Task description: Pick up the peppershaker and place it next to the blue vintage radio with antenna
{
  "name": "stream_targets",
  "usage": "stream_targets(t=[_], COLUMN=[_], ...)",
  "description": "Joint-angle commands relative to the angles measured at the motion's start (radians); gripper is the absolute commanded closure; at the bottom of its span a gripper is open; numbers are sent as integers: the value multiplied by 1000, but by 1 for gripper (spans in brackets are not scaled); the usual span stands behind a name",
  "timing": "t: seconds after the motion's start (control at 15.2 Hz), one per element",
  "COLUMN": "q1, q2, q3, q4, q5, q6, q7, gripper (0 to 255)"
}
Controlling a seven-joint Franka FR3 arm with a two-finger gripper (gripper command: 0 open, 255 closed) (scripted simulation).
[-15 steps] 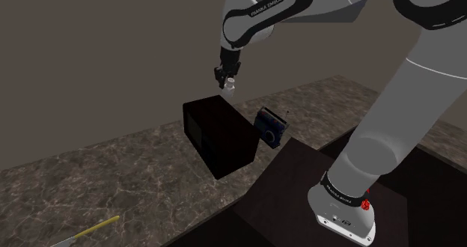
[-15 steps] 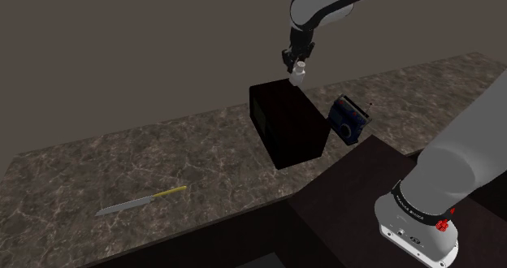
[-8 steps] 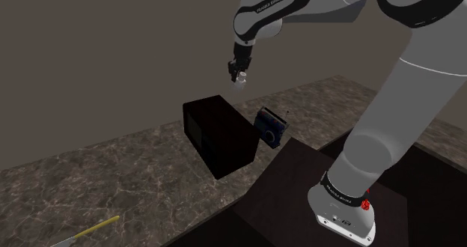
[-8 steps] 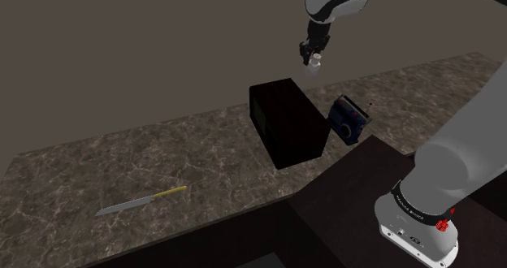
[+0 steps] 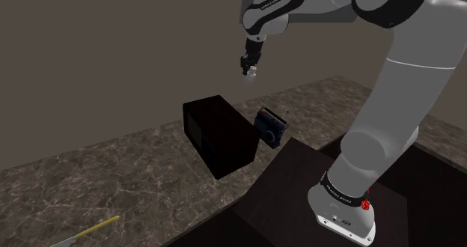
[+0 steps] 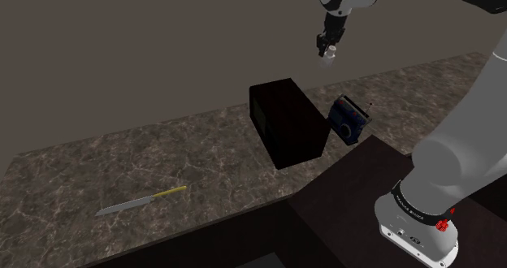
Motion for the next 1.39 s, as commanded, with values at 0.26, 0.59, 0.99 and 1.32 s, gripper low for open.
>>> stream_targets(t=[0.26,0.59,0.99,1.32], q1=[-64,-65,-67,-68], q2=[100,127,164,200], q3=[-33,-31,-29,-26], q4=[128,95,63,42], q5=[29,34,40,46], q6=[-29,30,99,155], q7=[-110,-114,-118,-123], gripper=[255,255,255,255])
